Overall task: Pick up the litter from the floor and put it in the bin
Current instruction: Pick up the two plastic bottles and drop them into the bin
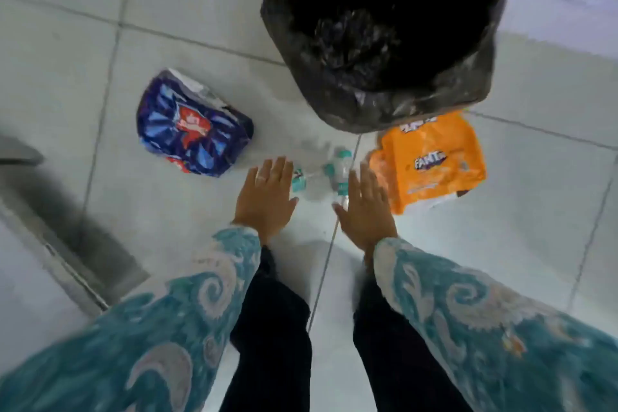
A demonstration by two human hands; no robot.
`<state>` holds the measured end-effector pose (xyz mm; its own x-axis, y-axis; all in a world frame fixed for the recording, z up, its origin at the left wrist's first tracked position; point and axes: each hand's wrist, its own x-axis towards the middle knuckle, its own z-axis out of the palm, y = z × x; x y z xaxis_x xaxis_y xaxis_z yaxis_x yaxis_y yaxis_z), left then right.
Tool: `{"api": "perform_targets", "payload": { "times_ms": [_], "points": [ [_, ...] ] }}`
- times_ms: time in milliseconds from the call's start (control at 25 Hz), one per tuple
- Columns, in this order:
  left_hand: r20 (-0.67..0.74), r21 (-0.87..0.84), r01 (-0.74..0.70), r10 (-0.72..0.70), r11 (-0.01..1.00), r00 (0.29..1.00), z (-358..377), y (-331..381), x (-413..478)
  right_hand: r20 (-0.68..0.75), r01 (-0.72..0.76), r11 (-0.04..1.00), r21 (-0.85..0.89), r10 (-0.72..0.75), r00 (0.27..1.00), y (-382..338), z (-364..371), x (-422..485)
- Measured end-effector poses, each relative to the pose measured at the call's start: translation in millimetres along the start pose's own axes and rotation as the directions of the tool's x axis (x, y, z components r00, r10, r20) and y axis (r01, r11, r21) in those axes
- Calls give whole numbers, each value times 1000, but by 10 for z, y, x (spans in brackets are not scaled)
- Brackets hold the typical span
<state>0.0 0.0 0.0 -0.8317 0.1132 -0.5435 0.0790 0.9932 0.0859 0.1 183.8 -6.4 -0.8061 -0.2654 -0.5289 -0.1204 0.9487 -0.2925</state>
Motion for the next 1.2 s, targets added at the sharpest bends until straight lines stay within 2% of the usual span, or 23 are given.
{"api": "perform_targets", "payload": {
  "times_ms": [40,120,160,240,320,400,480,560,640,680,720,760,800,840,880,960,1000,1040,1080,1200],
  "points": [
    [67,24,-6,5,1000,998,188,7,203,37,-115,993,34,114,993,22,223,212],
    [56,-10,11,-10,1000,998,489,10,565,17,-262,956,130,262,965,88,478,605],
    [62,-30,11,-9,999,998,606,8,708,62,-325,924,203,319,946,119,584,792],
    [128,-56,39,-32,998,991,872,46,808,115,-423,863,278,407,906,149,785,942],
    [178,-110,100,-79,989,981,1034,37,697,105,-425,866,264,412,905,135,837,898],
    [192,-221,208,-167,953,967,1036,16,483,58,-337,904,262,334,941,81,746,762],
    [196,-368,335,-280,867,940,864,15,133,-51,-147,942,302,170,984,-128,516,511],
    [200,-446,428,-379,786,903,586,-35,-274,-209,81,915,396,4,978,-516,69,214],
    [186,-432,424,-381,796,905,276,-86,-596,-381,355,811,465,-179,907,-954,-589,21],
    [164,-442,389,-354,808,921,50,-117,-680,-505,481,756,443,-233,831,-1127,-1003,13],
    [163,-479,356,-318,802,934,-149,-119,-738,-622,555,724,410,-224,751,-1203,-1345,69],
    [173,-533,330,-281,779,944,-404,-115,-744,-704,558,722,409,-140,697,-1213,-1671,189],
    [178,-592,295,-235,750,955,-636,-95,-739,-739,505,738,447,-14,674,-1148,-1918,329],
    [182,-620,268,-197,738,963,-848,-67,-717,-722,415,752,513,117,682,-1029,-2107,490],
    [143,-642,229,-179,731,973,-1041,-29,-680,-668,317,756,572,206,715,-889,-2235,651],
    [1,-660,122,-162,741,987,-1342,39,-575,-467,90,764,639,293,834,-655,-2345,884],
    [-82,-655,66,-158,752,984,-1488,64,-497,-414,19,770,638,322,851,-559,-2339,938],
    [-155,-649,15,-152,761,976,-1612,78,-405,-426,0,769,639,354,833,-495,-2330,964],
    [-221,-640,-27,-150,768,964,-1744,102,-307,-477,7,765,644,395,785,-436,-2322,944],
    [-369,-558,-98,-140,824,919,-2089,220,64,-629,-2,758,652,542,558,-212,-2225,736]
  ]
}}
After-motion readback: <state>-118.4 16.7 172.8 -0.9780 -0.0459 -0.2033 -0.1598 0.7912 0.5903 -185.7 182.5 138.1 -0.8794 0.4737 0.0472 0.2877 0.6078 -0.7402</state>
